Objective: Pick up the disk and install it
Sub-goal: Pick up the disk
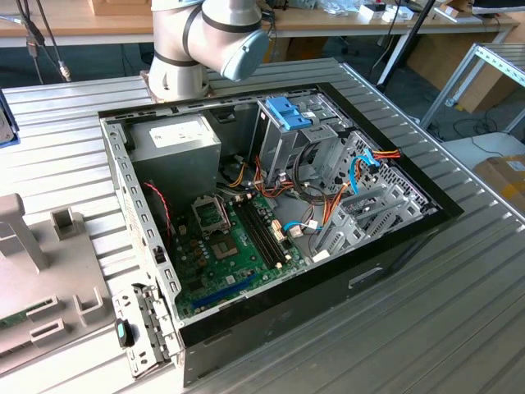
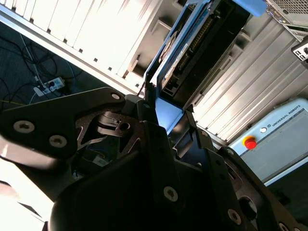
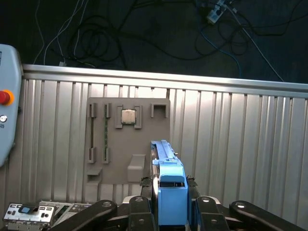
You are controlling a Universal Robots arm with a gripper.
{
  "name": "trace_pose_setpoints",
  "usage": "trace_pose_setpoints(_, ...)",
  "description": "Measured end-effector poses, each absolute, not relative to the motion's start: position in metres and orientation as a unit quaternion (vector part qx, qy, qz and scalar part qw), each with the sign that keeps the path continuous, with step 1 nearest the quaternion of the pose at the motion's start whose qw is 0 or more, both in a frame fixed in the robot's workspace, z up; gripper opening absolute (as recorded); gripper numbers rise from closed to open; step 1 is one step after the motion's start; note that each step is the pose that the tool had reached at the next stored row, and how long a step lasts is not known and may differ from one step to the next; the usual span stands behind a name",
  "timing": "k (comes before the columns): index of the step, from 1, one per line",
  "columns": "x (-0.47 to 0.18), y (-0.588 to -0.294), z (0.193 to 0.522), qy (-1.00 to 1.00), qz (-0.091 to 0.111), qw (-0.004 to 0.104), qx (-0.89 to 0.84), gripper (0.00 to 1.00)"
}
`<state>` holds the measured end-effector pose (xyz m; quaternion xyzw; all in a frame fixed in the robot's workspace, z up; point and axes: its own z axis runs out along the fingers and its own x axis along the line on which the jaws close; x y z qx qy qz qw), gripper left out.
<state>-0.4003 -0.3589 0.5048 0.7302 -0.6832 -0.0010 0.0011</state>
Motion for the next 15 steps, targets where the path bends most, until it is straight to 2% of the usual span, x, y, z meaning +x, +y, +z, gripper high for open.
trace_pose_setpoints(15,-0.383,-0.359,0.505,-0.683,-0.001,0.001,0.730,0.36)
